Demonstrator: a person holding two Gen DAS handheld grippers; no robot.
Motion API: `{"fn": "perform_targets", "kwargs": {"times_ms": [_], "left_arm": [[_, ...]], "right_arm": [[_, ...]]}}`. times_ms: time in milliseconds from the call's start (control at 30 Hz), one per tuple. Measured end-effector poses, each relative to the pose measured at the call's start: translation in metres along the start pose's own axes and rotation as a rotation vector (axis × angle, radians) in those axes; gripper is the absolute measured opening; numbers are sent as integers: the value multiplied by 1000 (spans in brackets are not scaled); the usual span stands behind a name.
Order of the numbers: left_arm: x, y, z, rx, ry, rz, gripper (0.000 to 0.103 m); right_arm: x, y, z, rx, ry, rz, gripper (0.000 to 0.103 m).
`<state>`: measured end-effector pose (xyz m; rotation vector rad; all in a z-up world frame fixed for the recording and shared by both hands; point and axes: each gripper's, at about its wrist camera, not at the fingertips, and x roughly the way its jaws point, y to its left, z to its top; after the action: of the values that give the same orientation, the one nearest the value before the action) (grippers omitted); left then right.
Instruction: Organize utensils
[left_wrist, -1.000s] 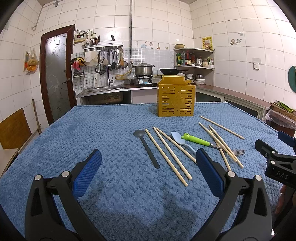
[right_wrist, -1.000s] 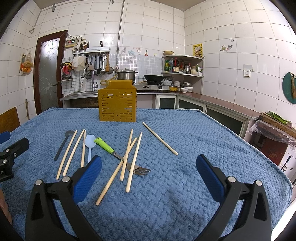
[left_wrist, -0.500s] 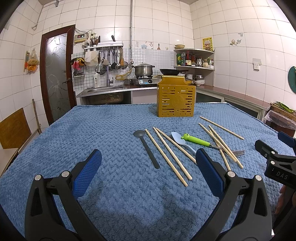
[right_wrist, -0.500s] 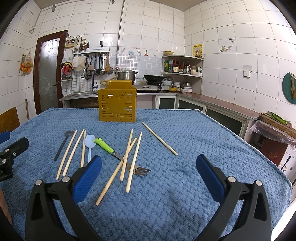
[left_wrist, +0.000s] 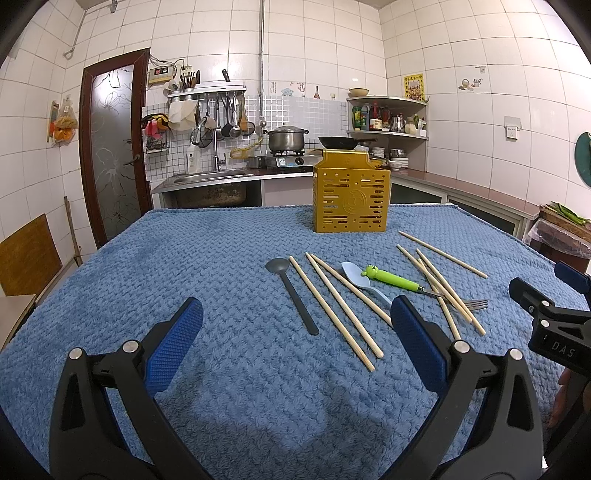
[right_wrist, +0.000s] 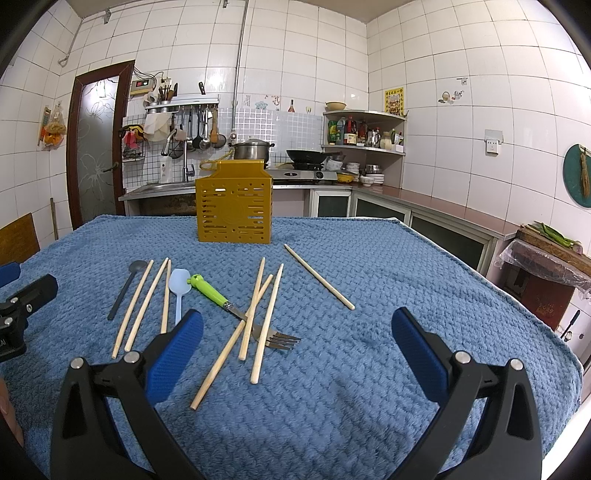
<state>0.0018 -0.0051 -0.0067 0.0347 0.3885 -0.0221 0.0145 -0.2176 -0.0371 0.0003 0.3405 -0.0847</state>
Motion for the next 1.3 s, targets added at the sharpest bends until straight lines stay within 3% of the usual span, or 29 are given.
{"fn": "perform_targets", "kwargs": {"times_ms": [433, 667, 1000, 1300], "left_arm": [[9, -1, -1, 1, 40, -3, 98], [14, 2, 2, -14, 60, 12, 98], [19, 4, 5, -20, 87, 21, 98], [40, 22, 31, -72, 182, 41, 98]], "right_arm": [[0, -3, 3, 14, 6, 16, 99], [6, -5, 1, 7, 52, 36, 99], [13, -10, 0, 43, 76, 96, 99], [22, -5, 49, -35, 26, 78, 99]]}}
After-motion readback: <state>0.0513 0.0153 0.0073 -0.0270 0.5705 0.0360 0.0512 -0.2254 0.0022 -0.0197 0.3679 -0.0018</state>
